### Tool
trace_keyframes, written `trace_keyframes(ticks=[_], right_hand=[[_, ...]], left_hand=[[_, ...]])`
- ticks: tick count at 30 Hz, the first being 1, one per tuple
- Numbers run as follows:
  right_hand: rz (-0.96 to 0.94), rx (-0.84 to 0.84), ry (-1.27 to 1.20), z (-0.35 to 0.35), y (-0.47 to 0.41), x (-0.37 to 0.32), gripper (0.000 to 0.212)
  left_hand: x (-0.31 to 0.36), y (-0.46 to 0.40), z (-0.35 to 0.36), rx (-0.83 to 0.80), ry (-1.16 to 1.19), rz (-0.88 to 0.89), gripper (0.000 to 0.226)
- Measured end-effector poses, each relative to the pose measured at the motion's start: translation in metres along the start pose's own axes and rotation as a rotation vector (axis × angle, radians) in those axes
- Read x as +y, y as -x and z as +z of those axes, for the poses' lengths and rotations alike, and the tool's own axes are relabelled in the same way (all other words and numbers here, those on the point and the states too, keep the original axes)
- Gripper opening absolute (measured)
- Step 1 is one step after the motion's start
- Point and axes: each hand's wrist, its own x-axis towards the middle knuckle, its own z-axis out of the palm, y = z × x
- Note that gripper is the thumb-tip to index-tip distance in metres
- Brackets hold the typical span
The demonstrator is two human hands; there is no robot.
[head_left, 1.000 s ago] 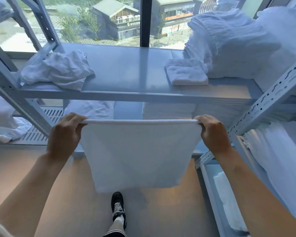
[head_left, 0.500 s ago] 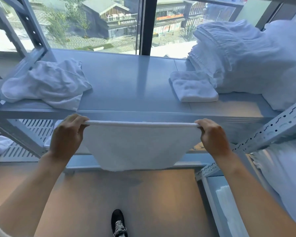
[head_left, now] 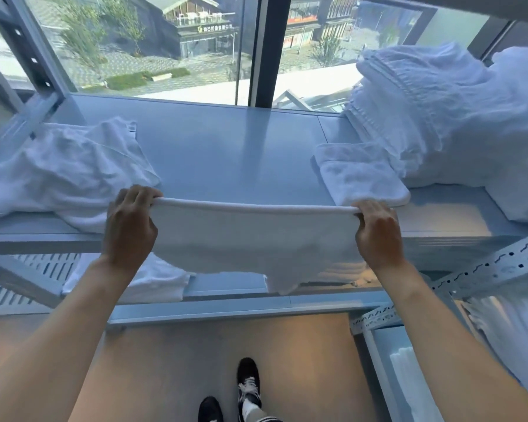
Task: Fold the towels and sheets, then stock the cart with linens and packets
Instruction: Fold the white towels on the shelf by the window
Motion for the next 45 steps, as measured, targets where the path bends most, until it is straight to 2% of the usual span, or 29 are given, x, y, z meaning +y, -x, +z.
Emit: trace_keyframes(ticks=[8,15,22,26,29,31,33,35,37,39,41,43,45], right_hand=[[0.034,-0.081,-0.016,0.058,-0.076,0.016,0.044],[0.072,-0.2,0.048,0.131,-0.133,0.029,0.036],[0.11,-0.191,0.082,0.178,-0.176,0.041,0.034],[0.103,-0.269,0.193,0.192,-0.194,0.044,0.043],[0.093,-0.369,0.262,0.195,-0.187,0.028,0.057],[0.023,-0.362,0.141,0.193,-0.165,0.004,0.058],[-0.075,-0.411,-0.069,0.192,-0.131,-0.022,0.049],[-0.108,-0.555,-0.14,0.189,-0.096,-0.038,0.053],[-0.085,-0.659,-0.104,0.19,-0.076,-0.037,0.061],[-0.075,-0.668,-0.075,0.19,-0.07,-0.034,0.065],[-0.071,-0.665,-0.067,0.19,-0.068,-0.036,0.066],[-0.064,-0.663,-0.062,0.191,-0.067,-0.042,0.068],[-0.056,-0.657,-0.057,0.194,-0.068,-0.045,0.069]], left_hand=[[-0.007,-0.065,0.058,-0.057,-0.072,-0.128,0.055],[-0.016,-0.108,0.113,-0.164,-0.188,-0.26,0.045],[-0.036,-0.145,0.153,-0.184,-0.185,-0.326,0.043],[-0.053,-0.159,0.174,-0.183,-0.181,-0.36,0.042],[-0.062,-0.151,0.187,-0.239,-0.204,-0.431,0.05],[-0.063,-0.15,0.191,-0.246,-0.211,-0.458,0.053],[-0.064,-0.15,0.191,-0.24,-0.218,-0.478,0.054],[-0.065,-0.148,0.189,-0.238,-0.227,-0.47,0.055],[-0.062,-0.148,0.184,-0.232,-0.245,-0.45,0.056],[-0.045,-0.147,0.176,-0.214,-0.238,-0.407,0.057],[-0.014,-0.133,0.167,-0.236,-0.154,-0.328,0.048],[0.023,-0.094,0.161,-0.319,-0.087,-0.24,0.04],[0.054,-0.047,0.154,-0.445,-0.112,-0.217,0.05]])
